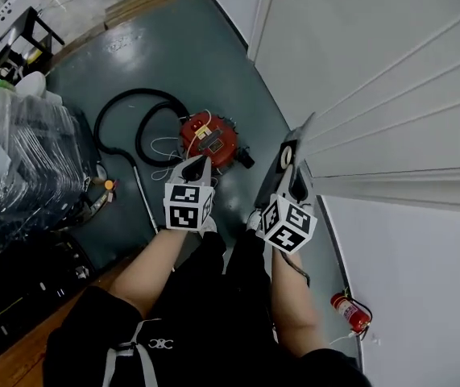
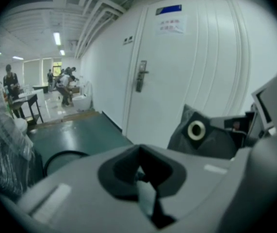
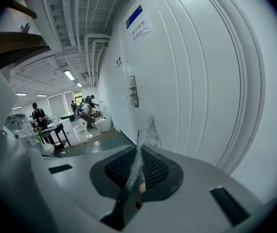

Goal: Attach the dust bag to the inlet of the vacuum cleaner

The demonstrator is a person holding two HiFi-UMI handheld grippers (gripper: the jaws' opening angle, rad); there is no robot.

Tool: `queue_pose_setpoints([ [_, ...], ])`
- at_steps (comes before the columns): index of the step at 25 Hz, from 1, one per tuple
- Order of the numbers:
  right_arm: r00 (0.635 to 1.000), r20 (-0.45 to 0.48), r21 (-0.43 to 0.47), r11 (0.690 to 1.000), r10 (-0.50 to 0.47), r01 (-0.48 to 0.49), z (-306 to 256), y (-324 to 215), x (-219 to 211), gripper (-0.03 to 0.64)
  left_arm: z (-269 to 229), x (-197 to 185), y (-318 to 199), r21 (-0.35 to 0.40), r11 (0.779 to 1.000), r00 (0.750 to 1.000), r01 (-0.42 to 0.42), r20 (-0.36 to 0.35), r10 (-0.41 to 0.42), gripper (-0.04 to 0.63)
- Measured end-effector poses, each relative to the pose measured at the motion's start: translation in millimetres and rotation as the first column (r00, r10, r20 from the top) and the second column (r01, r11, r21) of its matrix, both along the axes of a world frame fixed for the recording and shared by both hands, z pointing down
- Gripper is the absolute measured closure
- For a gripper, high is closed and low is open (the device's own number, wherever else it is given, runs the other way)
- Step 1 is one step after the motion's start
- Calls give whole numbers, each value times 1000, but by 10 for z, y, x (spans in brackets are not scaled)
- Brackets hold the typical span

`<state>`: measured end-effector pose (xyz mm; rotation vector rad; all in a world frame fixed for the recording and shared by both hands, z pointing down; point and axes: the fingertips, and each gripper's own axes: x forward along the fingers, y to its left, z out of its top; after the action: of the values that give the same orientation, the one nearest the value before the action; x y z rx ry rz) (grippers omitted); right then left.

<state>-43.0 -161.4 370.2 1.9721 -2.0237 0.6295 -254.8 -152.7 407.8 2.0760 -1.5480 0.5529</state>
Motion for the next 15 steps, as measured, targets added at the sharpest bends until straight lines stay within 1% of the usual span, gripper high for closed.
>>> queue_pose_setpoints([
  [2, 1000, -5, -30, 999, 12, -13, 255, -2, 71, 600, 260, -10, -18, -30, 1000, 1000, 5, 2, -5, 597],
  [7, 999, -14, -125, 992, 30, -31, 1059, 24, 195, 600, 950, -15, -115, -74, 997, 1000, 5, 28, -3, 597],
  [15, 999, -2, -218, 975, 38, -37, 2276, -58, 178, 600, 1983, -79, -307, -104, 994, 995, 17, 104, -7, 594],
])
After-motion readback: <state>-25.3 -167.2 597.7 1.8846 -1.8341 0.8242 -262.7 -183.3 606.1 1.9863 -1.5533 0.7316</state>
